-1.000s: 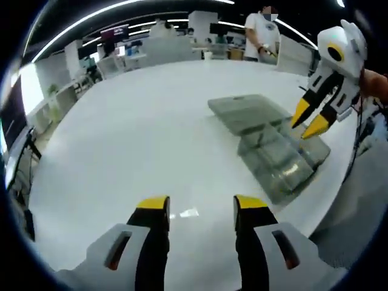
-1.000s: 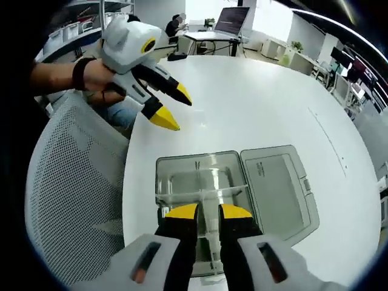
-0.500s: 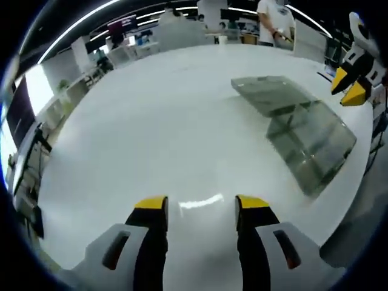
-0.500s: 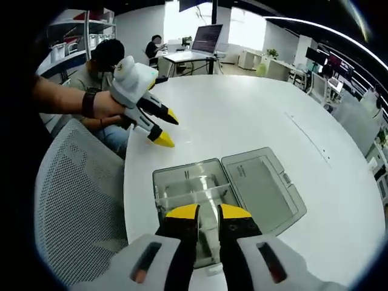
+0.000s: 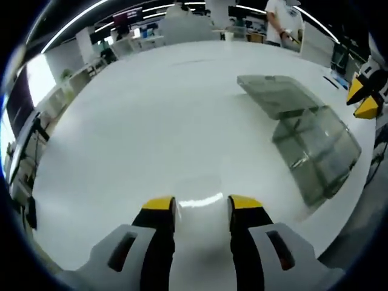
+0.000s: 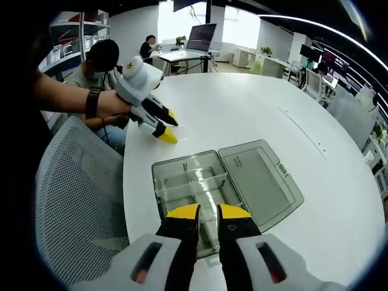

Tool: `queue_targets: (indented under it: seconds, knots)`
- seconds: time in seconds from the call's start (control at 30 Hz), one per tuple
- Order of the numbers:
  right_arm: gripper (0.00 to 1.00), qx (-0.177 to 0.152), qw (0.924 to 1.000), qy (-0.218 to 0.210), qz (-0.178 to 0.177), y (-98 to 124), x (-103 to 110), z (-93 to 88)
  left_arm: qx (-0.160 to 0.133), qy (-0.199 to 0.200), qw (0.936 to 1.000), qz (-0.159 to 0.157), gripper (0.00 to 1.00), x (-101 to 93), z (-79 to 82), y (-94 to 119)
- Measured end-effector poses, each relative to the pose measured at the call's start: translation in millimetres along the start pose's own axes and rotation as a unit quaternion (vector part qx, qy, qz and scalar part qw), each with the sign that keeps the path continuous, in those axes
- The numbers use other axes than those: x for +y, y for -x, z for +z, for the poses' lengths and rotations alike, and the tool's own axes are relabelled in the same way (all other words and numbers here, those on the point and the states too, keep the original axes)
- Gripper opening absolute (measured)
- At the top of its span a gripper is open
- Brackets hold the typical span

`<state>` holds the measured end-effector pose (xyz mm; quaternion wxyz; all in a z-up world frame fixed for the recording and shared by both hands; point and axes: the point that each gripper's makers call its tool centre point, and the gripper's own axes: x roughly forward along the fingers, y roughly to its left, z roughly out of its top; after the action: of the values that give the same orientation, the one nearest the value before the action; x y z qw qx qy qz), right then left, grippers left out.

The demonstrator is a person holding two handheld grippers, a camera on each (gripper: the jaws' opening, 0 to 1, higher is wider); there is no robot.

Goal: Insert the divider into the dual guide fixture by aligning both edges with the guide slots and pushing it downward to the bottom, including one-sided entry, uneven engagement, binding, and posture correction.

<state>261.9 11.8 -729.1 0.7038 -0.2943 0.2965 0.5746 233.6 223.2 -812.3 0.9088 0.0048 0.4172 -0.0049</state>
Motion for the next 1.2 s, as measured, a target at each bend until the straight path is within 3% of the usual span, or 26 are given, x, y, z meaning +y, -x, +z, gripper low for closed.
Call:
queue_targets:
  seconds: [0.33, 0.63, 1.2]
  knots:
    - [0.06, -0.011, 0.9999, 0.004, 0.001, 2, 1, 6.8, 0.005, -0.017, 0.9998, 0.002, 0.3, -0.8, 0.3, 3]
    - [0.06, -0.022, 0.9997, 0.005, 0.005, 3, 6, 12.1, -0.007, -0.024, 0.9995, -0.021, 0.3, -18.6, 0.8, 11]
    - [0.07, -0.068, 0.9969, -0.013, 0.038, 2, 17, 40.7, -0.085, -0.058, 0.9941, -0.035, 0.3, -40.7, 39.4, 52]
